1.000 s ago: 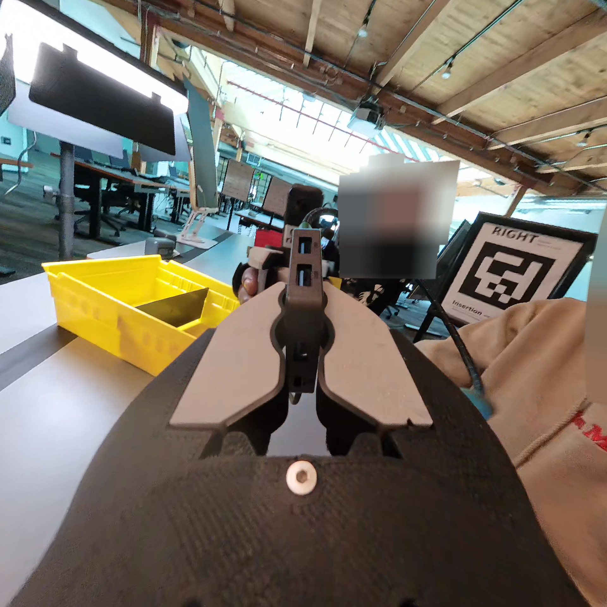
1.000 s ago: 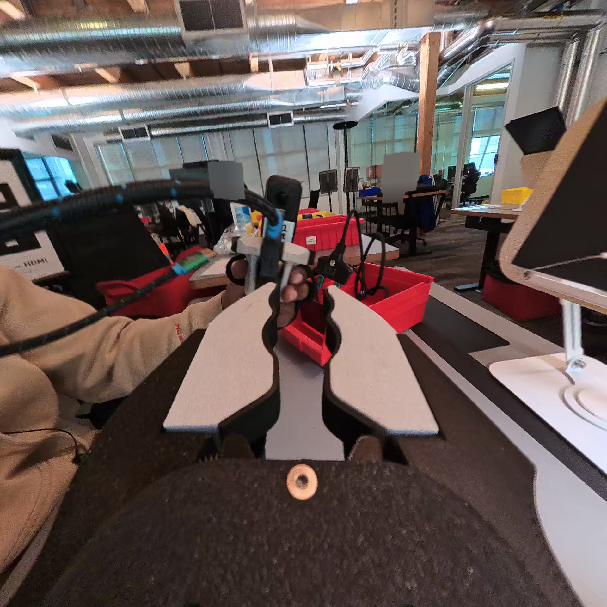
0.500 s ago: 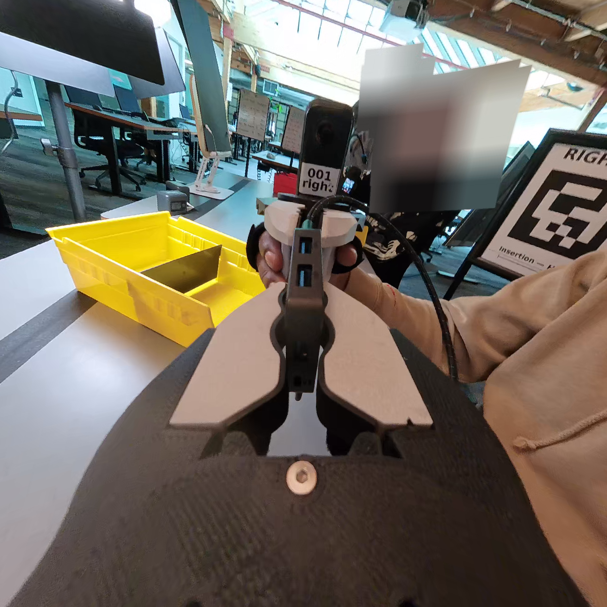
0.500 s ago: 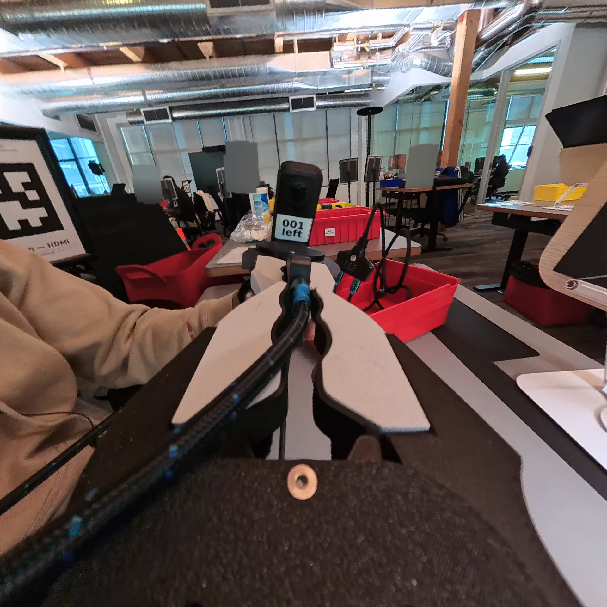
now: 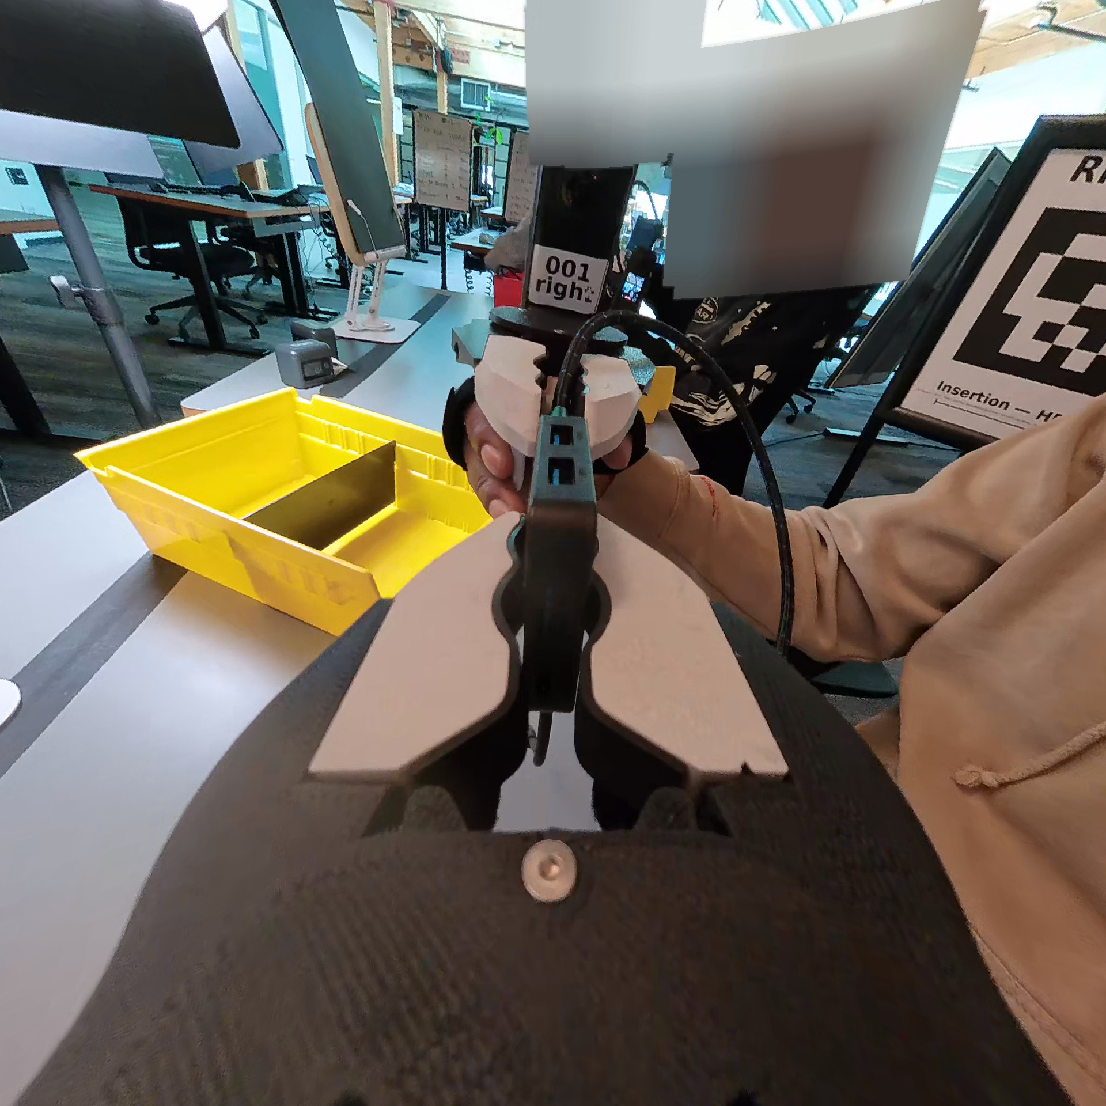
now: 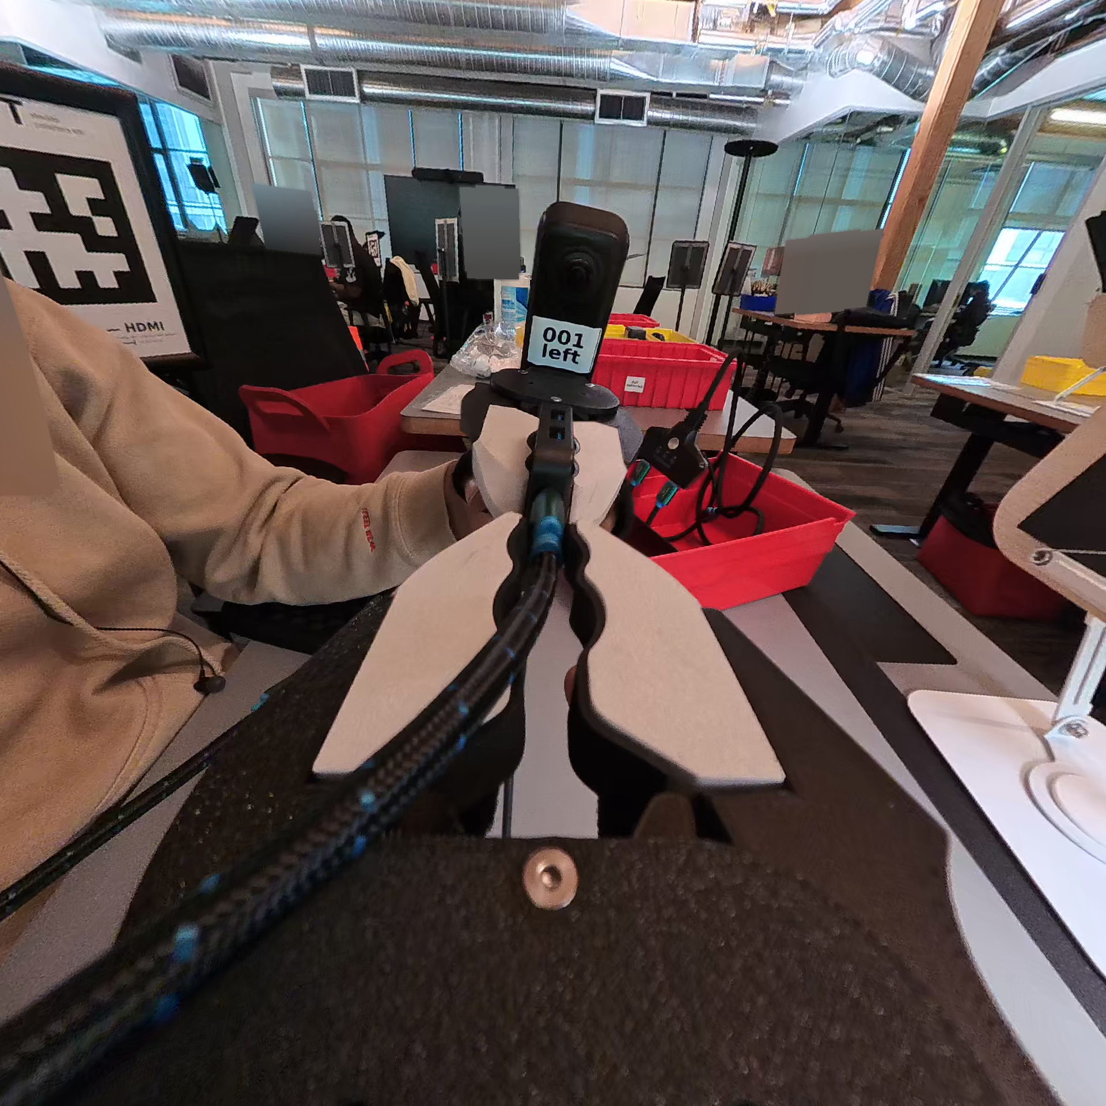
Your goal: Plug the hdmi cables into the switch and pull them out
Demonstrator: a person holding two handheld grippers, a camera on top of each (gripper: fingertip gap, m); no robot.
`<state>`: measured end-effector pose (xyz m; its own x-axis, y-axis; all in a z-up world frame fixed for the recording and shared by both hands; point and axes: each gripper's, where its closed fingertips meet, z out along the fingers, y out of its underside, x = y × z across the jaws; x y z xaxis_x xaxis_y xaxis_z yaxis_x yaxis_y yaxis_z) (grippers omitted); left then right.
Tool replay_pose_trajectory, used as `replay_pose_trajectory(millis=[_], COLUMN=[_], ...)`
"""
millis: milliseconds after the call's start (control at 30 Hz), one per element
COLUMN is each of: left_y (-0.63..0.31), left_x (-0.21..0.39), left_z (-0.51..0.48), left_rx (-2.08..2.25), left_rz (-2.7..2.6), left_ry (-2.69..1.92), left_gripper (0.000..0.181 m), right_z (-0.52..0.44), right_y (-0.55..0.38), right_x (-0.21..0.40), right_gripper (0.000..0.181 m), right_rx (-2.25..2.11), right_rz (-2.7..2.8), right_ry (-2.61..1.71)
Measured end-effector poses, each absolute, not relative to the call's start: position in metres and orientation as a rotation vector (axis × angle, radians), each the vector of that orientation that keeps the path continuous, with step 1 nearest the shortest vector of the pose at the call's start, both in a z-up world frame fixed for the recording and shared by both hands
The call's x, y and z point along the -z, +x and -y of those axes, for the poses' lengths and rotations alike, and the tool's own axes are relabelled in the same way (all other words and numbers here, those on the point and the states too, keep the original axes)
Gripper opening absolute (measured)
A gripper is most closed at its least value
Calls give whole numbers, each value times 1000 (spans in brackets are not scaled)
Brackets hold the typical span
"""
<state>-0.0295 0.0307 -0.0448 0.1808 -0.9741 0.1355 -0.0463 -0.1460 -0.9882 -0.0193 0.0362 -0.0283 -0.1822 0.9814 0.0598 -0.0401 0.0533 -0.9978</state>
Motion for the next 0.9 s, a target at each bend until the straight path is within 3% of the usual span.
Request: replay_pose_trajectory(millis=[400, 500, 633, 900], left_y=[-21, -110, -135, -123], left_x=[36, -22, -36, -24], left_z=[-33, -49, -34, -34], left_rx=[1117, 1188, 974, 1110], left_rz=[-999, -654, -730, -746], left_ry=[-1398, -1191, -1221, -1262], left_gripper=[15, 14, 14, 14], right_z=[-40, -64, -93, -171], right_y=[-7, 59, 77, 107], right_x=[24, -7, -8, 14], right_gripper=[12, 11, 11, 11], right_rx=[-1340, -1444, -1154, -627], right_rz=[1323, 1054, 968, 639], right_ry=[-1016, -893, -1042, -1482])
